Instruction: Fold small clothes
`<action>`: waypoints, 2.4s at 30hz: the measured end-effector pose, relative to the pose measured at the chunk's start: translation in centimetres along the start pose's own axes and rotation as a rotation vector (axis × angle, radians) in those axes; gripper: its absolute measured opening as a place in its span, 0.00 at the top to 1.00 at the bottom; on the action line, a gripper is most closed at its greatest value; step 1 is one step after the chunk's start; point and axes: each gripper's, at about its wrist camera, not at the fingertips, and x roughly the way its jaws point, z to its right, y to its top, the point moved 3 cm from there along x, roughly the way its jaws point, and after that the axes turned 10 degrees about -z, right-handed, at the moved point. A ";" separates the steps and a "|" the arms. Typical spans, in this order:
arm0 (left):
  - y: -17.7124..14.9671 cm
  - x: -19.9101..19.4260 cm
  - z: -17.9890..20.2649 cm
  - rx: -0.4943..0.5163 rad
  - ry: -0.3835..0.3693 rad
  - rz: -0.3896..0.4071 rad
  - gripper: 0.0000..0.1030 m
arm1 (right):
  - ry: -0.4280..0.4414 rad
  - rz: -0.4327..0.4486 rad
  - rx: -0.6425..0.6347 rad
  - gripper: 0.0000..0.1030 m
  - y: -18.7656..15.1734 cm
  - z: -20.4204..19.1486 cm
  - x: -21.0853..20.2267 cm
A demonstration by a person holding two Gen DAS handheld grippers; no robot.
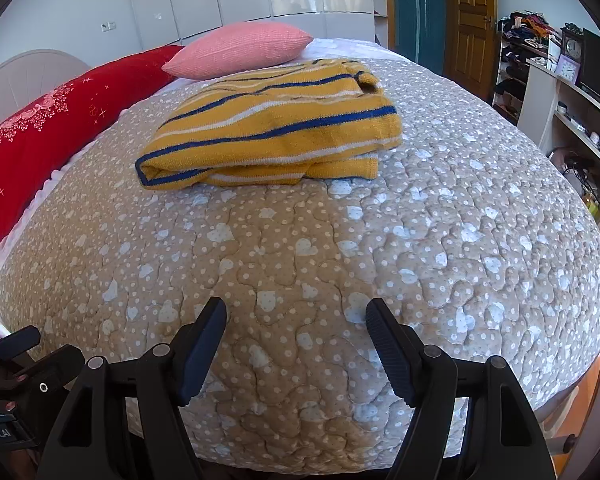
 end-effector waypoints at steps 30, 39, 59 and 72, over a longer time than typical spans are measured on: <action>-0.6 1.0 0.6 0.022 0.002 -0.030 0.00 | -0.003 -0.002 0.002 0.25 -0.1 -0.2 0.1; -0.6 1.1 0.7 0.028 0.000 -0.037 0.00 | -0.002 -0.002 0.003 0.24 -0.1 -0.2 0.1; -0.8 1.6 1.1 0.047 0.004 -0.046 0.00 | -0.004 -0.004 -0.001 0.23 -0.2 -0.3 0.2; -0.8 1.7 1.3 0.060 0.011 -0.045 0.00 | -0.003 -0.009 -0.010 0.21 -0.2 -0.2 0.5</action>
